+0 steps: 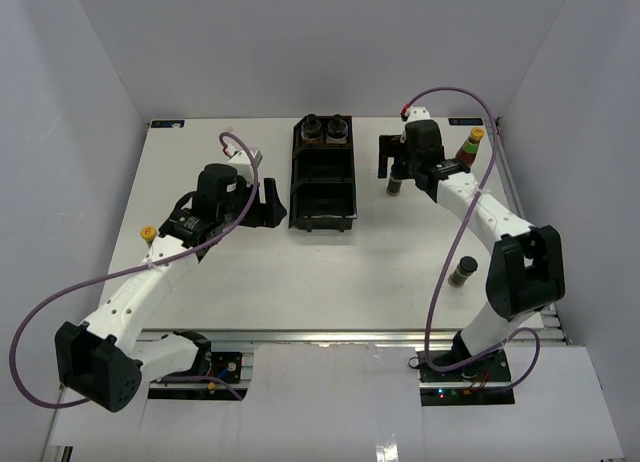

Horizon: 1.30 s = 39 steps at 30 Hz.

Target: Organize the condiment bottles

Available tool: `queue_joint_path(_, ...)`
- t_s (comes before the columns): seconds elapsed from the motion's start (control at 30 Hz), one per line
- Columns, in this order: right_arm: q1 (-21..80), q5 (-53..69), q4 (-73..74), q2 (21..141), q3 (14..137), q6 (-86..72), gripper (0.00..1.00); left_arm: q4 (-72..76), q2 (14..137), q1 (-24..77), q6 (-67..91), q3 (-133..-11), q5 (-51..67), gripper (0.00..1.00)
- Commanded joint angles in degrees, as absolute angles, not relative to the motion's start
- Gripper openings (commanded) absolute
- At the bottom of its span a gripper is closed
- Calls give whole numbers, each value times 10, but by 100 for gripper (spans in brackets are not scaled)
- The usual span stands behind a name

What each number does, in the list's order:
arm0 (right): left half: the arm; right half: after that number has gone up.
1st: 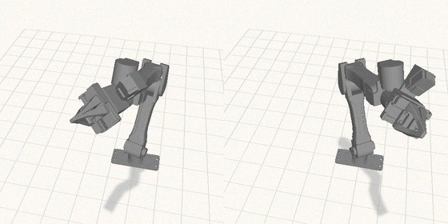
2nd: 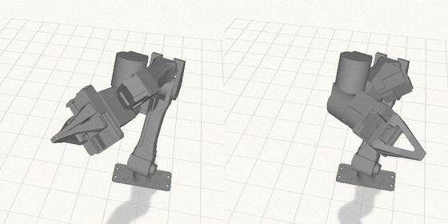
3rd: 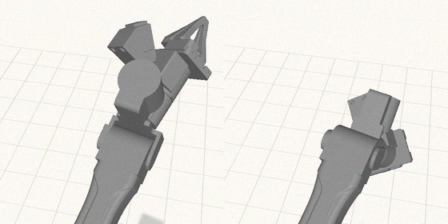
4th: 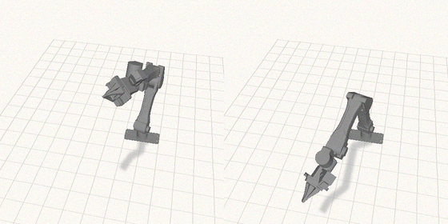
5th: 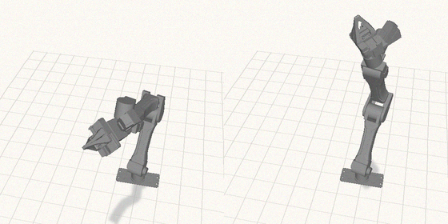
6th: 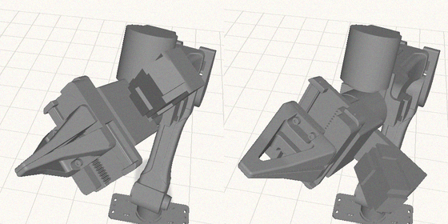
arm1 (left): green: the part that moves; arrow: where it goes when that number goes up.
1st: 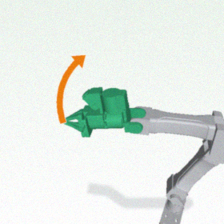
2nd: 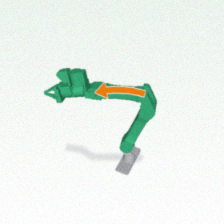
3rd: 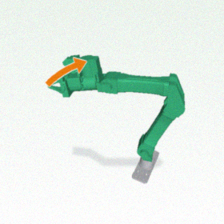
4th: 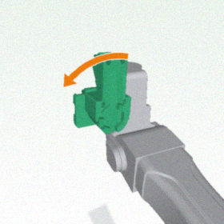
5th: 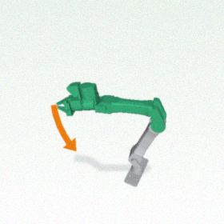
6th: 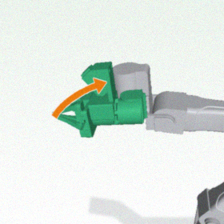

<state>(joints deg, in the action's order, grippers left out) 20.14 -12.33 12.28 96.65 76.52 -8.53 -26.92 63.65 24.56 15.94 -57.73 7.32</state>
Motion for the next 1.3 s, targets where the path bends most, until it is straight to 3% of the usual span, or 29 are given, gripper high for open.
queue_joint_path(0.0, 191, -142, 114, 1005, 815, -71, 98, -255, 596, 248, 166, -563, 94, 85)
queue_joint_path(0.13, 186, -147, 117, 1044, 842, -62, 100, -257, 570, 248, 174, -544, 82, 85)
queue_joint_path(0.4, 173, -140, 121, 1107, 884, -53, 85, -269, 561, 248, 178, -519, 86, 85)
queue_joint_path(0.7, 170, -133, 110, 1124, 862, -58, 75, -264, 525, 248, 176, -504, 87, 86)
queue_joint_path(1.03, 170, -144, 134, 1114, 870, -51, 37, -265, 533, 248, 173, -500, 89, 86)
queue_joint_path(1.2, 171, -149, 159, 1079, 893, -42, 9, -271, 524, 248, 171, -503, 81, 86)
queue_joint_path(1.27, 171, -147, 166, 1068, 910, -37, 8, -272, 521, 248, 171, -507, 77, 87)
